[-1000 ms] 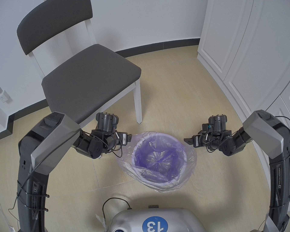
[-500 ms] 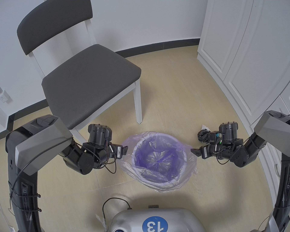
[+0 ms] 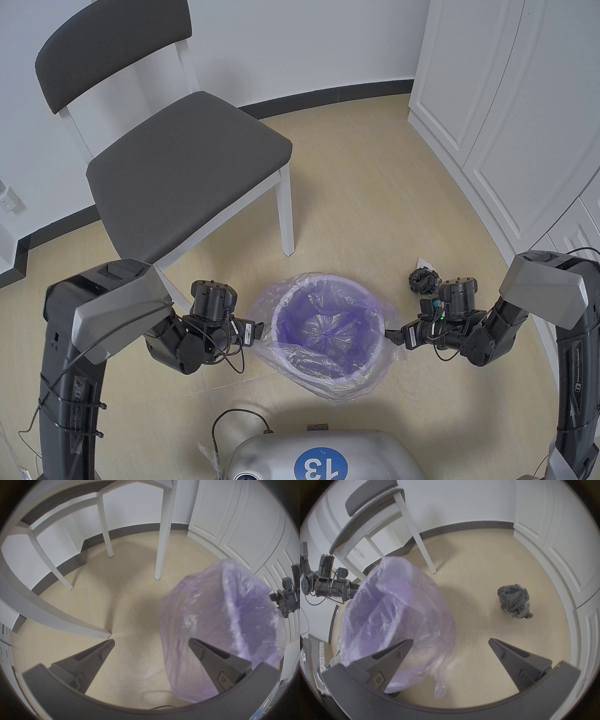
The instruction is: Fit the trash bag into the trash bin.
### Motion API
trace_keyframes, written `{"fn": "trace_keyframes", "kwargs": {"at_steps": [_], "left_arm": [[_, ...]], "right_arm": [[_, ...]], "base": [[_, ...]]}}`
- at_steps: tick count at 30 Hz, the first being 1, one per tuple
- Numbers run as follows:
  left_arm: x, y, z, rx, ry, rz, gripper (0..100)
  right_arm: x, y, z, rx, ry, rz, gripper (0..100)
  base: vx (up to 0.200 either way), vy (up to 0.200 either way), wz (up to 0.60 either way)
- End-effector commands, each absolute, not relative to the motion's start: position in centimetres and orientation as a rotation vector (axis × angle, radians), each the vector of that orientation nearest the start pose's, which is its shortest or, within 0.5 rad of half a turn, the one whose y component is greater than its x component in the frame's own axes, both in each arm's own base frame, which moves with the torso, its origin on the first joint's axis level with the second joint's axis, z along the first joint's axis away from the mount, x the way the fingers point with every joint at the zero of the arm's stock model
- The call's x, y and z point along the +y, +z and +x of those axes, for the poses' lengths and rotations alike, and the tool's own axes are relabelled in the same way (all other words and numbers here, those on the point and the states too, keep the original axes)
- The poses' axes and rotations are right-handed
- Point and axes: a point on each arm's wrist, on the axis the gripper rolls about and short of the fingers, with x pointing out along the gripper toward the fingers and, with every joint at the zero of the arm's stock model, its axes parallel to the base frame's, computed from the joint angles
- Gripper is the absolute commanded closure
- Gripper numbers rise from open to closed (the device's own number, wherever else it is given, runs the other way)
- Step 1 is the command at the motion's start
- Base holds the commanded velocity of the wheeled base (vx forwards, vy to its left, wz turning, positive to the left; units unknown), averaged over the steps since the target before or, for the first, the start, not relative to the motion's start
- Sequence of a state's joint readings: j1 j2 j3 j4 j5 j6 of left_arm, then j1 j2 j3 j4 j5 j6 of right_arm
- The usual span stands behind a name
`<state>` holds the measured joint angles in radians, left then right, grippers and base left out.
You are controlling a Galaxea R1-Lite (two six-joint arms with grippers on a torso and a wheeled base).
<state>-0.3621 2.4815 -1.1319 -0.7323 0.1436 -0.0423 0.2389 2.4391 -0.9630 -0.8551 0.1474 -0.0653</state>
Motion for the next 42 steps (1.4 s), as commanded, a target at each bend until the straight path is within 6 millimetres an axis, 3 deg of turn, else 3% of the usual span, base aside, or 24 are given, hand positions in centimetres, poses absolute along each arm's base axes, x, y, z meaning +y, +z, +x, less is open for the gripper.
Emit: {"fn": "trace_keyframes", "kwargs": {"at_steps": [1,10,18,20,24,27,28,30,33,34,39,42], "left_arm": [[-15.2,-6.0,41.1,0.646,-0.198,0.131,0],[-15.6,-6.2,43.1,0.646,-0.199,0.154,0],[-15.1,-5.1,43.6,0.618,-0.18,0.132,0],[-15.0,-4.1,43.2,0.609,-0.172,0.131,0],[-14.4,-1.6,41.4,0.605,-0.17,0.127,0],[-13.5,0.6,38.9,0.598,-0.179,0.124,0],[-13.5,0.6,38.8,0.598,-0.179,0.124,0],[-12.9,1.2,36.8,0.601,-0.179,0.127,0],[-12.5,1.3,36.0,0.607,-0.176,0.128,0],[-11.7,1.6,34.2,0.612,-0.167,0.132,0],[-10.3,2.0,31.5,0.606,-0.154,0.134,0],[-10.1,2.0,31.3,0.603,-0.153,0.134,0]], "right_arm": [[9.7,-4.9,39.9,0.654,0.392,-0.086,0],[10.5,-5.1,43.8,0.671,0.391,-0.095,0],[9.7,-5.2,45.0,0.722,0.364,-0.113,0],[9.4,-4.8,44.4,0.735,0.365,-0.117,0],[8.5,-2.1,42.1,0.736,0.364,-0.136,0],[7.6,-0.3,38.9,0.727,0.379,-0.183,0],[7.5,-0.2,38.7,0.726,0.378,-0.184,0],[7.0,0.2,36.4,0.695,0.384,-0.203,0],[6.8,0.4,35.4,0.667,0.385,-0.211,0],[6.3,0.8,34.0,0.599,0.384,-0.216,0],[6.0,1.3,32.6,0.482,0.374,-0.219,0],[6.0,1.4,32.6,0.468,0.373,-0.219,0]], "base": [[0.0,0.0,0.0],[0.0,0.0,0.0],[0.0,0.0,0.0],[0.0,0.0,0.0],[0.0,0.0,0.0],[0.0,0.0,0.0],[0.0,0.0,0.0],[0.0,0.0,0.0],[0.0,0.0,0.0],[0.0,0.0,0.0],[0.0,0.0,0.0],[0.0,0.0,0.0]]}}
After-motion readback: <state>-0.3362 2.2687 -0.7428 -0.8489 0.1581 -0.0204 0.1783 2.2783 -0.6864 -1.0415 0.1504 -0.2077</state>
